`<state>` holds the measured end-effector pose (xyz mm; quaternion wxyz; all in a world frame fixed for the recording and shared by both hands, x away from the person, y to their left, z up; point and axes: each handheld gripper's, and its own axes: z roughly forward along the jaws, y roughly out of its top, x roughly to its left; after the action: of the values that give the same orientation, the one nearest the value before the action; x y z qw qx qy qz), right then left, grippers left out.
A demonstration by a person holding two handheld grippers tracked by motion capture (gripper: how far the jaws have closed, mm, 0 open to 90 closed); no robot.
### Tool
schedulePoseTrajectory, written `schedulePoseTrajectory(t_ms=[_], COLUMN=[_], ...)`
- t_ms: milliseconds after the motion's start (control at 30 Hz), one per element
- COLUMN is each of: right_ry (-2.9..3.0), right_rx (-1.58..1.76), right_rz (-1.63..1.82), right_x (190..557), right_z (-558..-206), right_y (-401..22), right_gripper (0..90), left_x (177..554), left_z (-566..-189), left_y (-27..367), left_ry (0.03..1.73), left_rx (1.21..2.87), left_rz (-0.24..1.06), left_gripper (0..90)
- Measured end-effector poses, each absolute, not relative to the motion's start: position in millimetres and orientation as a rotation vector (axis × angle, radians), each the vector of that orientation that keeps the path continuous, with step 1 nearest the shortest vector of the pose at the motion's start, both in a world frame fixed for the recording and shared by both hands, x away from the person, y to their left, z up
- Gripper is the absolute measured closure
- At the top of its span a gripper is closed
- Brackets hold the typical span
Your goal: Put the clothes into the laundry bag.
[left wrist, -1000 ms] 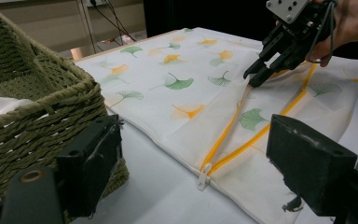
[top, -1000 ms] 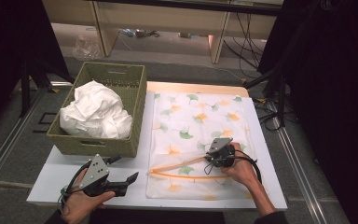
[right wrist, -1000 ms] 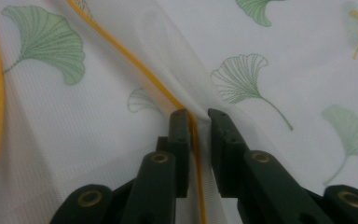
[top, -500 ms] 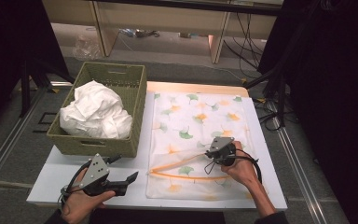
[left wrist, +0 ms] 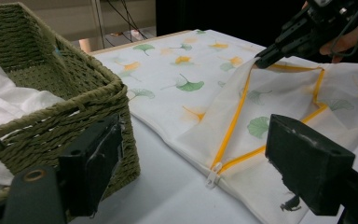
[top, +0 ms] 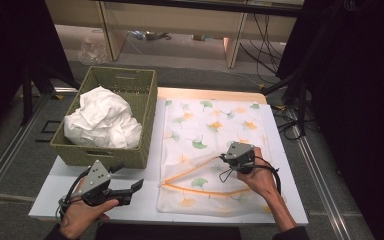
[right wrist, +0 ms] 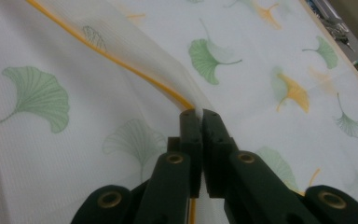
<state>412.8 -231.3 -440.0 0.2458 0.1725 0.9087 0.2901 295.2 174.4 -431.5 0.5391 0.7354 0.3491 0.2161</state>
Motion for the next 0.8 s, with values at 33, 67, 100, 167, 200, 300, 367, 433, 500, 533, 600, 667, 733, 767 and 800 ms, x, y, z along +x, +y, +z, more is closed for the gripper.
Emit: schedulePoseTrajectory(t_ms=[33,67,100,167,200,300,367,433,500,533,600,667,733,767,800], right_ry=[2.475,2.461,2.461,2.453,2.453,2.441,2.433,2.421,2.42,2.422,2.412,2.411,2.407,2.401,2.399], right_rx=[0.48,0.468,0.443,0.456,0.439,0.448,0.459,0.429,0.433,0.451,0.453,0.456,0.452,0.449,0.452], right_rz=[0.796,0.797,0.804,0.806,0.807,0.821,0.829,0.837,0.841,0.843,0.849,0.856,0.859,0.86,0.861], right_x=[413,413,415,414,415,415,415,417,417,416,417,417,417,418,418], right_z=[-438,-437,-435,-432,-431,-427,-424,-421,-419,-418,-416,-414,-412,-411,-410], right_y=[-231,-231,-230,-229,-229,-231,-232,-233,-233,-234,-234,-234,-235,-236,-236], right_gripper=[89.3,89.4,89.3,89.3,89.4,89.3,89.3,89.3,89.3,89.3,89.3,89.3,89.3,89.3,89.3], left_x=[294,295,295,295,296,300,304,306,308,309,310,312,314,316,319], left_z=[-431,-428,-426,-422,-419,-414,-411,-407,-402,-400,-394,-388,-382,-380,-377], left_y=[174,175,174,173,172,170,170,170,171,173,175,179,183,185,187], left_ry=[0.848,0.823,0.83,0.837,0.839,0.823,0.812,0.824,0.814,0.808,0.808,0.807,0.814,0.815,0.807], left_rx=[1.735,1.744,1.744,1.733,1.737,1.751,1.757,1.765,1.77,1.778,1.774,1.772,1.769,1.77,1.781], left_rz=[0.499,0.504,0.501,0.485,0.49,0.479,0.477,0.472,0.481,0.489,0.485,0.498,0.502,0.503,0.509], left_gripper=[18.5,18.5,18.5,18.4,18.3,18.2,18.1,17.8,17.9,17.9,17.9,17.8,17.8,17.7,17.7])
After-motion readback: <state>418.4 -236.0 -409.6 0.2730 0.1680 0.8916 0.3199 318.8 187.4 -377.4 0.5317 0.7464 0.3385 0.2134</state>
